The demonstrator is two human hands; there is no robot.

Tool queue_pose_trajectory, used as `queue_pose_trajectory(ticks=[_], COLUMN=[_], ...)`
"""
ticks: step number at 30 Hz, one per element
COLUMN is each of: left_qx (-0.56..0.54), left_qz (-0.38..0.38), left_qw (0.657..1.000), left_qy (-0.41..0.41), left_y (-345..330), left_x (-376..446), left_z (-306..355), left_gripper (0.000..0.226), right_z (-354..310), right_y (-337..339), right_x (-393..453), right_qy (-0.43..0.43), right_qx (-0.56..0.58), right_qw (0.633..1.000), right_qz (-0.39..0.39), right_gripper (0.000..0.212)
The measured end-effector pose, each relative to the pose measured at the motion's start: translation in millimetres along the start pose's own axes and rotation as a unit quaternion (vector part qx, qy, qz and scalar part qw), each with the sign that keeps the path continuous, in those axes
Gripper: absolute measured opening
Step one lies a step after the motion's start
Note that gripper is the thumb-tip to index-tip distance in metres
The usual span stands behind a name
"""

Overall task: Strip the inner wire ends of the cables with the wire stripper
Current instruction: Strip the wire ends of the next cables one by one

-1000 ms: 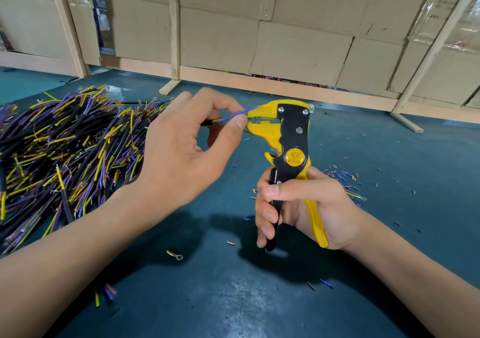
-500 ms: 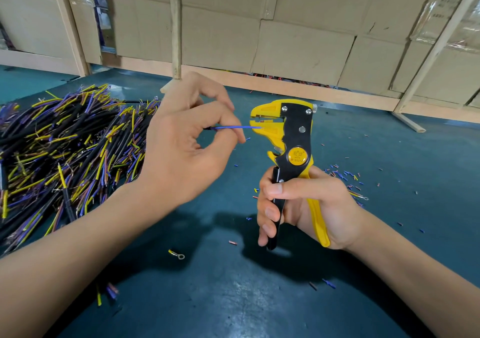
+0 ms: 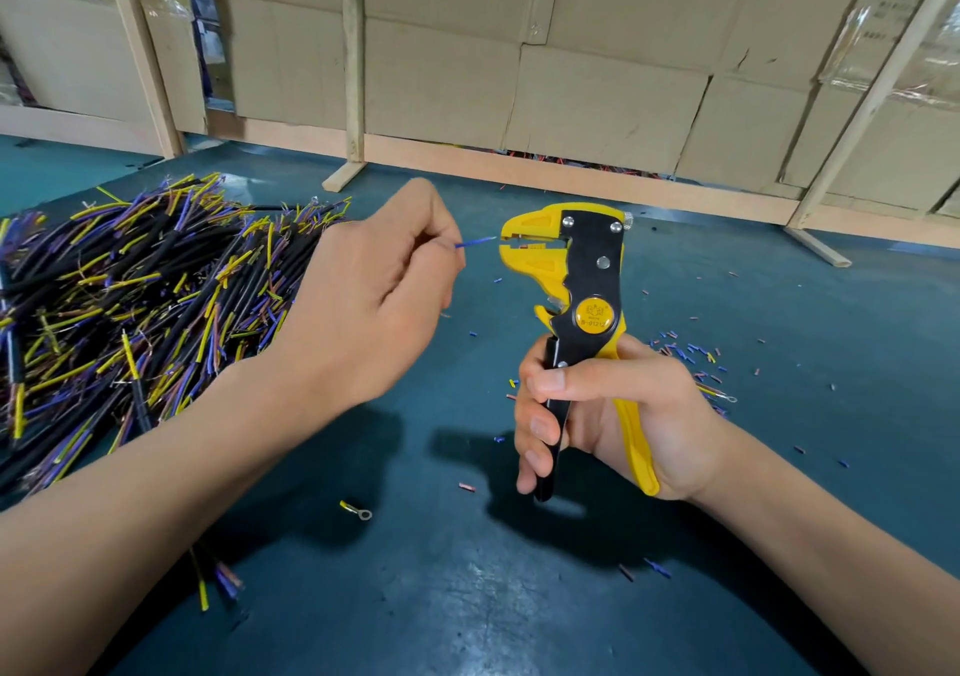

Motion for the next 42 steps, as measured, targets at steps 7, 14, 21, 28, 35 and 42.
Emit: queue_pose_trajectory(ticks=[7,14,21,28,35,42], left_qx=[-0.020,-0.086,-0.153,-0.218,-0.240,-0.242], left_qz=[0.009,-0.004,-0.023,-0.037,-0.041,-0.040], left_qw=[1.000,0.996,0.988,0.975,0.970,0.969], left_qy=[-0.020,-0.035,-0.031,-0.010,-0.023,-0.011], left_y=[0,1,2,1,1,0], left_x=[-1,0,3,3,3,3], left_z=[2,5,5,4,14,15], left_gripper=[0.005,0.019,0.025,0.035,0.033,0.034], right_z=[-1,-2,-4,-7,-7,-8], right_y=[0,-1,-3,-5,-5,-5], right_x=[0,-1,-2,-4,-5,-5], right_qy=[0.004,0.007,0.012,0.021,0.023,0.022], right_qx=[-0.007,-0.013,-0.033,-0.065,-0.090,-0.094], right_qw=[1.000,1.000,0.999,0.997,0.995,0.995], right_qz=[-0.004,-0.013,-0.018,-0.032,-0.038,-0.033], right_gripper=[0.011,0.010,0.010,0.011,0.011,0.010])
Point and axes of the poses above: each hand's wrist, its own x-axis towards the middle knuckle, its own y-axis out of the back of the hand, z = x × y, the point moved 4 cm from there along x, towards the middle knuckle, and after that the axes turned 2 degrees about z, right-handed, at the moved point
